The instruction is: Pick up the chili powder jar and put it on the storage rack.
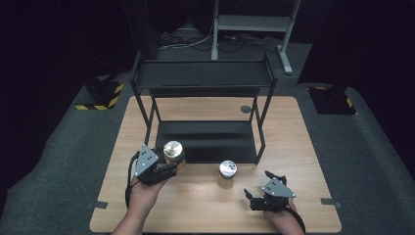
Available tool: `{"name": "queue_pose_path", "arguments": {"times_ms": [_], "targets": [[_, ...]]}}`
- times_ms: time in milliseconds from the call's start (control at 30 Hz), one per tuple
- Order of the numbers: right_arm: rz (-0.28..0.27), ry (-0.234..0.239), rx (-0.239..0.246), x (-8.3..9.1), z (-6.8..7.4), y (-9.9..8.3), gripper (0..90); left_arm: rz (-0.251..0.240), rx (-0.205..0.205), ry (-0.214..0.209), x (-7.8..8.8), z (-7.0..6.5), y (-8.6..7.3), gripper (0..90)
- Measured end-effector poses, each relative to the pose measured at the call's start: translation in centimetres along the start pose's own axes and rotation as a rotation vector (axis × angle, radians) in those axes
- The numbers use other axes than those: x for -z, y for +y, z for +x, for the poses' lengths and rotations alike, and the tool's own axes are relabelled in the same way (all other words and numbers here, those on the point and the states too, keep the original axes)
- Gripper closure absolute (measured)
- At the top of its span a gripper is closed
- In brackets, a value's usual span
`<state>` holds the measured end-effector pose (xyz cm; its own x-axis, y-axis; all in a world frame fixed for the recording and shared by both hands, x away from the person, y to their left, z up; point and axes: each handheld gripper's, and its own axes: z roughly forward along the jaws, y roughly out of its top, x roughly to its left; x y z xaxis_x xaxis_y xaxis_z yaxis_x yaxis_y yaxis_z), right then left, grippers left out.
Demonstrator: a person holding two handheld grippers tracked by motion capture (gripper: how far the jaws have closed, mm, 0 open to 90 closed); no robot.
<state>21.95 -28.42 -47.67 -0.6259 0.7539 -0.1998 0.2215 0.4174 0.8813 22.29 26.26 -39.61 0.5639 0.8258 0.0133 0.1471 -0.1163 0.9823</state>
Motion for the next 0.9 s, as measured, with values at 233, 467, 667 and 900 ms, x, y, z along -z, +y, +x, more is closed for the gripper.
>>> {"name": "queue_pose_path", "arguments": {"times_ms": [233,467,667,900], "targets": [[-0.001,0.001,-0.003,0.0,0.0,0.0,0.0,-0.028,0.001,0.007,0.2,0.4,1.5,33.5],[-0.001,0.002,-0.006,0.0,-0.1,0.0,0.0,-0.06,-0.006,0.011,0.3,0.9,3.3,33.5],[-0.002,0.003,-0.007,0.0,-0.1,0.0,0.0,-0.077,-0.018,0.016,0.1,1.3,4.9,33.5],[-0.003,0.004,-0.008,0.0,-0.2,-0.1,0.0,-0.095,-0.015,0.021,-0.3,1.7,6.6,33.6]]}}
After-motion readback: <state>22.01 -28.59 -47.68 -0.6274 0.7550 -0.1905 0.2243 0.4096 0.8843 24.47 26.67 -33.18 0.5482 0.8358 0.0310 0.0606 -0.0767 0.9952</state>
